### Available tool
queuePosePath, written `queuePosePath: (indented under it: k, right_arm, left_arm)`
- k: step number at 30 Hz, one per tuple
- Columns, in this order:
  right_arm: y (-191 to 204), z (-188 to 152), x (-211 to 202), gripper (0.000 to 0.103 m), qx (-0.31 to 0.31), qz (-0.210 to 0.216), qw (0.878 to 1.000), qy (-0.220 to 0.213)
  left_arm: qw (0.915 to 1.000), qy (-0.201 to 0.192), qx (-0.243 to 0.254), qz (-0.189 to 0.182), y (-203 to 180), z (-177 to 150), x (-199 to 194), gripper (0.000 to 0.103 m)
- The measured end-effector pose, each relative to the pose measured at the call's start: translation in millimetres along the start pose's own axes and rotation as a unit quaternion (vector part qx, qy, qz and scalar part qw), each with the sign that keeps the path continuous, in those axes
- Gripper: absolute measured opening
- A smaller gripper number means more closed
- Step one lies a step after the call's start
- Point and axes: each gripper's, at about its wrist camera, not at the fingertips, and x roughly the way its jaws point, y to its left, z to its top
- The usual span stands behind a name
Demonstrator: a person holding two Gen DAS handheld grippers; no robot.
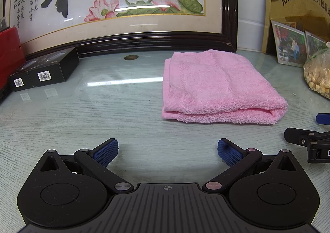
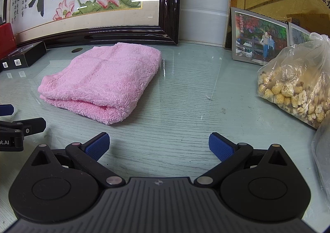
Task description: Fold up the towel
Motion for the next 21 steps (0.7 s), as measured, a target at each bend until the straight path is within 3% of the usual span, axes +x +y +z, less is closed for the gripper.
queuePosePath:
  k: [21]
  right_arm:
    - [0.4, 0.1, 0.0, 0.103, 0.0, 0.0, 1.0, 0.0]
  left_arm:
    - [1.0, 0.0, 0.0, 0.0, -0.8, 0.2, -0.1, 0.103]
